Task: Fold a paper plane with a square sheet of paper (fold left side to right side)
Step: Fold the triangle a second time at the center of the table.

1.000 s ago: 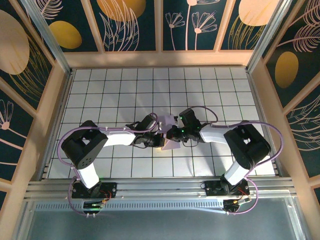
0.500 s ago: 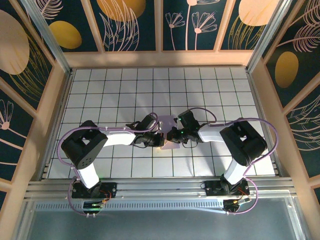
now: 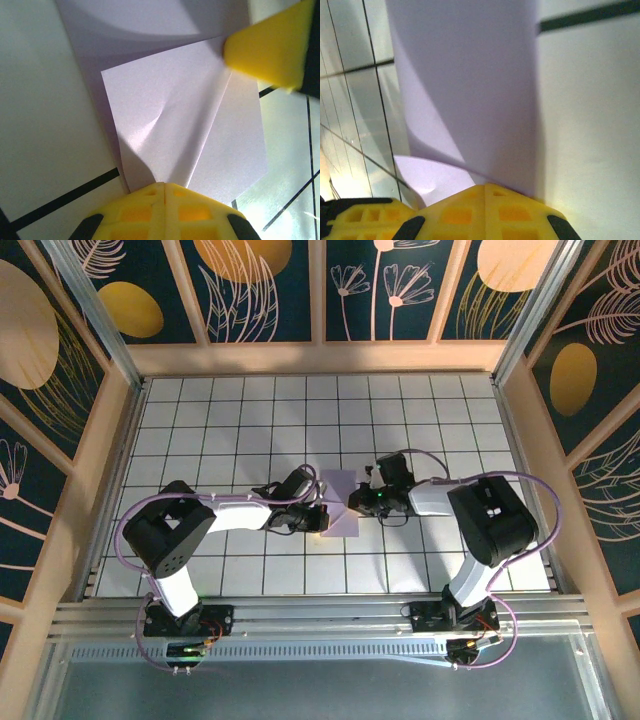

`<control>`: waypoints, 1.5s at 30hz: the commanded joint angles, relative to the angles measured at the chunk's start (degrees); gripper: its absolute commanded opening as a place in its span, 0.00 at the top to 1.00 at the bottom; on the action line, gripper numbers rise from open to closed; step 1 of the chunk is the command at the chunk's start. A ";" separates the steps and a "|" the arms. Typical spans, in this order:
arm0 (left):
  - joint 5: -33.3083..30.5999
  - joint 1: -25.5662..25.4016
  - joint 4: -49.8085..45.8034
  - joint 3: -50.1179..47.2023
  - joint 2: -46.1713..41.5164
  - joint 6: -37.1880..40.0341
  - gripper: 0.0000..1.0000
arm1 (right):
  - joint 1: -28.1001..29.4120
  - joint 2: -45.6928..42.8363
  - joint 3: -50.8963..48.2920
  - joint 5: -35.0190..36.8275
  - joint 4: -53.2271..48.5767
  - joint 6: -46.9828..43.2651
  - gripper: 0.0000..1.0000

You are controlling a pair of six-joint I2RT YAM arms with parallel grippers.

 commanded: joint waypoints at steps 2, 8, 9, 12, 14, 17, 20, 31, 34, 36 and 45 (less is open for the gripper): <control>-3.41 0.26 -6.84 -1.39 2.43 1.07 1.00 | -4.26 0.77 -1.86 2.93 -0.62 -2.67 1.00; -3.25 0.15 -6.20 -1.65 1.72 1.17 1.00 | -6.41 -2.40 -0.43 2.40 -3.06 -4.04 1.00; -3.11 0.14 -6.10 -1.62 1.58 1.16 1.00 | -6.35 -3.36 -0.08 2.14 -3.49 -3.98 1.00; -2.95 0.16 -5.96 -1.49 1.44 1.12 1.00 | -5.05 -5.69 0.37 1.28 -4.01 -3.39 1.00; -2.85 0.15 -5.90 -1.36 1.55 1.23 1.00 | -3.28 -6.10 0.33 0.85 -3.49 -2.32 1.00; -2.89 0.08 -5.87 -1.32 1.43 1.23 1.00 | 0.16 -4.84 0.07 -0.22 -0.86 0.07 1.00; -2.89 0.10 -6.05 -1.17 1.43 1.43 1.00 | 2.31 -2.29 0.28 -0.44 1.72 1.77 1.00; -2.24 0.14 -6.49 1.31 -1.69 0.12 1.00 | 2.84 3.19 1.14 2.61 -2.93 -0.22 1.00; -0.60 0.19 -6.05 3.03 -2.35 0.02 1.00 | 2.74 3.16 0.47 3.17 -4.06 -0.57 1.00; 0.53 0.15 -5.90 4.36 -2.05 0.30 1.00 | 2.82 3.05 -0.05 3.00 -3.98 -0.42 1.00; 4.54 0.16 -3.90 9.39 3.08 1.20 1.00 | 2.83 3.41 -0.37 2.55 -3.72 -0.20 1.00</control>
